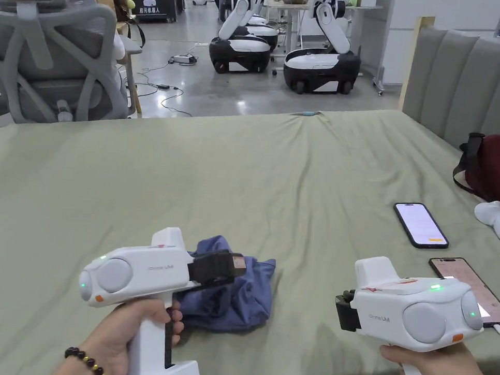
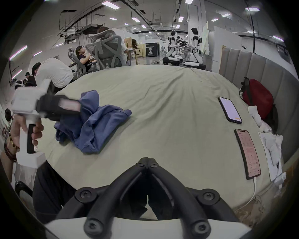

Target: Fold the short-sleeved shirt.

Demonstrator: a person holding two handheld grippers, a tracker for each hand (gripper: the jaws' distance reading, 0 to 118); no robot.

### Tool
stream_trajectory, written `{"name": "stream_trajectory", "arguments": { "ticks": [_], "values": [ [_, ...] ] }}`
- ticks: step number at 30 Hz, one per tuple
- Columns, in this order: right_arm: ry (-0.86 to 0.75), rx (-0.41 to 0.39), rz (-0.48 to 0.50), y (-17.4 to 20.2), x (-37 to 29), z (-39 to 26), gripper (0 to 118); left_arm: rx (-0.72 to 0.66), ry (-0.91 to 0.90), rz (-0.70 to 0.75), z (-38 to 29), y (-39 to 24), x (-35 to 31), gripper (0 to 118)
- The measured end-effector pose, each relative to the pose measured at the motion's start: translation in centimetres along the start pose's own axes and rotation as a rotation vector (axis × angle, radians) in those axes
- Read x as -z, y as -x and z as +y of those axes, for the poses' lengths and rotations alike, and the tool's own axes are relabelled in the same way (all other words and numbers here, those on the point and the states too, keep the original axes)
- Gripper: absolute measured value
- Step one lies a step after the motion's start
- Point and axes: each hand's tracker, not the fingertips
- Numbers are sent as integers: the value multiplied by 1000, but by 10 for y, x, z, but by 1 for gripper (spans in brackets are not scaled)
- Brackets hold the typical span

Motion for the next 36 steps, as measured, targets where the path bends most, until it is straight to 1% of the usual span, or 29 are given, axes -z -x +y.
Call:
{"name": "stream_trajectory", "arguments": {
  "ticks": [1, 2, 3, 5, 6, 7, 8, 9, 10, 11, 13, 15, 17, 19, 22, 23, 24, 26, 27, 29, 32, 34, 36],
  "values": [
    [3, -3, -1, 0, 1, 0, 0, 26, -33, -2, 3, -4, -13, 116],
    [4, -7, -4, 0, 2, 0, 0, 50, -108, -20, 5, -6, -28, 116],
    [4, -8, -5, 0, 3, 0, 0, 63, -137, -6, 10, -8, -41, 112],
    [0, 0, 4, 2, 5, 1, 0, 33, -148, 48, 17, 0, -58, 118],
    [-2, 4, 9, 3, 6, 2, 0, 5, -143, 76, 19, 6, -62, 116],
    [-3, 6, 15, 5, 7, 2, 0, -7, -118, 96, 17, 7, -65, 110],
    [-3, 5, 21, 6, 9, 3, 0, 9, -87, 112, 16, 12, -63, 82],
    [-1, 2, 24, 8, 11, 4, 0, 28, -67, 130, 13, 15, -59, 50],
    [0, -2, 27, 10, 12, 4, 0, 53, -44, 163, 10, 18, -51, 15],
    [1, -6, 32, 12, 13, 5, 0, 66, -27, 200, 6, 23, -39, 0],
    [4, -13, 43, 13, 13, 4, 0, 71, 22, 214, 4, 28, -19, 0],
    [4, -15, 52, 13, 11, 2, 0, 73, 31, 206, 6, 37, 6, 0],
    [5, -7, 52, 10, 9, -1, 0, 39, 65, 156, 8, 36, 26, 0],
    [7, 6, 47, 5, 8, -4, 0, 23, 113, 46, 8, 29, 46, 0],
    [17, 18, 25, -3, 7, -8, 0, 130, 205, 43, -4, 5, 81, 0],
    [20, 21, 20, -5, 7, -9, 0, 151, 236, 41, -8, 0, 88, 0],
    [24, 28, 13, -8, 7, -11, 0, 146, 221, 38, -12, -5, 94, 0],
    [28, 38, 3, -12, 6, -13, 0, 99, 226, -36, -12, -8, 97, 0],
    [30, 41, 0, -14, 6, -13, 0, 92, 243, -43, -14, -9, 99, 0],
    [34, 47, -6, -15, 6, -14, 0, 128, 238, -16, -18, -12, 100, 0],
    [31, 50, -6, -15, 5, -9, 0, 95, 212, -7, -10, -12, 84, 0],
    [2, 50, 20, -9, 6, 2, 0, 94, 120, -14, -6, -13, 57, 0],
    [-29, 52, 68, 2, 12, 20, 0, 79, 63, -30, -1, -8, 31, 0]
  ]
}}
